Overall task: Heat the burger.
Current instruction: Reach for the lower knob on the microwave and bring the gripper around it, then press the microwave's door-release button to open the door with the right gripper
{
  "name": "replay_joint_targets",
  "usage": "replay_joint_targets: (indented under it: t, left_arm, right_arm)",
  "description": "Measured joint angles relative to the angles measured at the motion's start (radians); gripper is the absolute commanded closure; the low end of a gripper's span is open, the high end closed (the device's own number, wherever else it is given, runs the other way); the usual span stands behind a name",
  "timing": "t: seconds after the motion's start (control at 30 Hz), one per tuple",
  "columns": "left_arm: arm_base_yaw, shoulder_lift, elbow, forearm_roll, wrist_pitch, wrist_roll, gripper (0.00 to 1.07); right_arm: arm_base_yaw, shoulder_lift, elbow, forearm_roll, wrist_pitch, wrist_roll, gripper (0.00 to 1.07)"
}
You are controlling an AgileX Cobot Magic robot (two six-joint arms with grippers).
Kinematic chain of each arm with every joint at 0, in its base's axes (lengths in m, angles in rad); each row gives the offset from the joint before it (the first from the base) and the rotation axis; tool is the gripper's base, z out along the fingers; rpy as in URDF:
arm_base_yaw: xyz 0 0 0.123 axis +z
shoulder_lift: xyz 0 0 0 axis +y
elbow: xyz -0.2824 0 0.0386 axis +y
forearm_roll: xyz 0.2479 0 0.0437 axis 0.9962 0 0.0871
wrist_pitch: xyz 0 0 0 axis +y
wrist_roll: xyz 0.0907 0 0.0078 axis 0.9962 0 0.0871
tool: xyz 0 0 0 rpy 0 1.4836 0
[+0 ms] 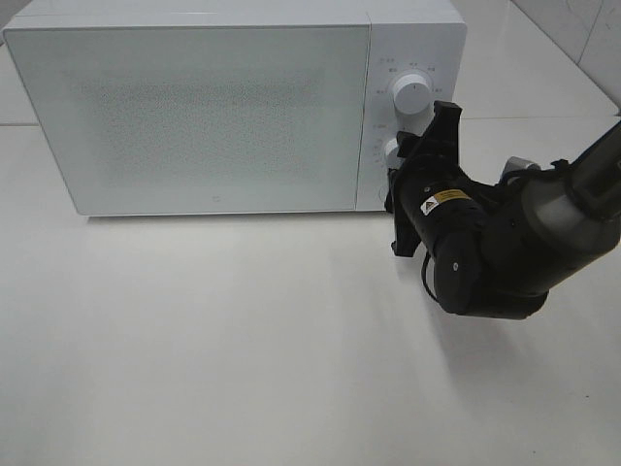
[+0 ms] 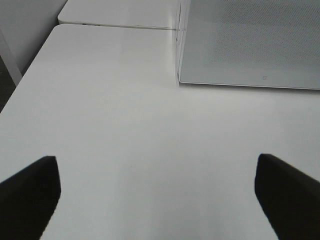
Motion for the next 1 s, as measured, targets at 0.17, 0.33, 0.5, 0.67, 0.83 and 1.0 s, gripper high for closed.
replay_joint_targets:
  t: [0.17, 0.33, 0.5, 0.67, 0.83, 1.0]
  left_arm:
    - [0.000, 0.000, 0.000, 0.000, 0.000, 0.000, 0.09]
    - [0.000, 0.000, 0.000, 0.000, 0.000, 0.000, 0.09]
    - [0.000, 0.000, 0.000, 0.000, 0.000, 0.000, 0.09]
    - [0.000, 0.000, 0.000, 0.000, 0.000, 0.000, 0.09]
    - [0.000, 0.000, 0.000, 0.000, 0.000, 0.000, 0.09]
    - [0.000, 0.000, 0.000, 0.000, 0.000, 0.000, 0.09]
  right_arm:
    - [0.003, 0.000, -0.004, 0.030, 0.000, -0.018, 0.63]
    - [0.005, 0.000, -0.007, 0.030, 0.001, -0.036, 0.53]
    - [0.013, 0.000, -0.011, 0.023, 0.002, -0.049, 0.44]
    - [0.015, 0.000, -0.011, 0.018, 0.031, -0.071, 0.37]
    - [0.015, -0.032, -0.002, 0.003, 0.074, -0.103, 0.37]
    - [0.014, -0.086, 0.058, -0.024, 0.082, -0.148, 0.37]
